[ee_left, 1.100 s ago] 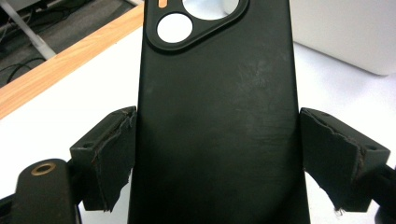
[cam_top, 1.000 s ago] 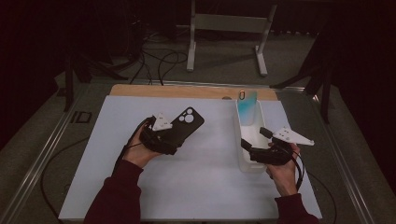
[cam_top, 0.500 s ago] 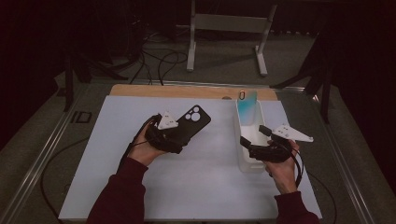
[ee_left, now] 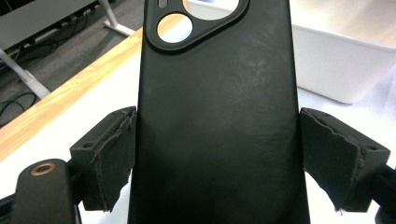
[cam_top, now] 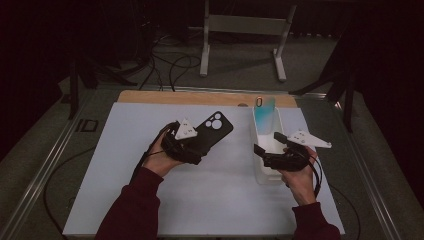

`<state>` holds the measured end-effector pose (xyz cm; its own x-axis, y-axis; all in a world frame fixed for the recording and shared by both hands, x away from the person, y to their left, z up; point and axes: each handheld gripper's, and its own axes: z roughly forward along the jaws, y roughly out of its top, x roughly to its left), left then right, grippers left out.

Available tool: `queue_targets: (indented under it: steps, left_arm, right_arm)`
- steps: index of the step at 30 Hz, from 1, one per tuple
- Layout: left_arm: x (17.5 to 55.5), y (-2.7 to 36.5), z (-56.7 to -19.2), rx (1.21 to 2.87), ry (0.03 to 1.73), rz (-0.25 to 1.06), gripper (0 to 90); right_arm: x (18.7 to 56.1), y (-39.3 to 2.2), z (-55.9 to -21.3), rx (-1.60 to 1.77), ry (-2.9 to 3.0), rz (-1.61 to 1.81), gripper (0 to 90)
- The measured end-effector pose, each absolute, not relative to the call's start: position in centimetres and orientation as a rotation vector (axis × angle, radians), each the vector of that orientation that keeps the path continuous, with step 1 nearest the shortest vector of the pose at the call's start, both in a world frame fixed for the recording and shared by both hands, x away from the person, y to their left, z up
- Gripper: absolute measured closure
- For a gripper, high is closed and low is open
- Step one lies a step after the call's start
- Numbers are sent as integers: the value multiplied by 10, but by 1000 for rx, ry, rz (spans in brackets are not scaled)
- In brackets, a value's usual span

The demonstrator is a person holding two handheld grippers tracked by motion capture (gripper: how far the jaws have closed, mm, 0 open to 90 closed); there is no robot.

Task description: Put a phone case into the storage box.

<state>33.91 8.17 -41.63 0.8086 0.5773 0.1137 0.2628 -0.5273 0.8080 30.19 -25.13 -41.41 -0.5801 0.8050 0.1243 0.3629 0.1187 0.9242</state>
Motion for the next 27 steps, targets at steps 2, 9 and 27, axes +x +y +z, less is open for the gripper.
queue_targets:
  steps: [2, 9, 27]
  left_arm:
    - [338, 81, -415, 2138, 610, 475, 155]
    - [337, 78, -412, 2133, 587, 484, 155]
    - [332, 64, -408, 2130, 524, 487, 154]
  right_arm:
    - [303, -249, -413, 1126, 1997, 1463, 81]
    - [307, -243, -410, 1112, 2016, 1481, 81]
    - [314, -224, -401, 1086, 2052, 1516, 81]
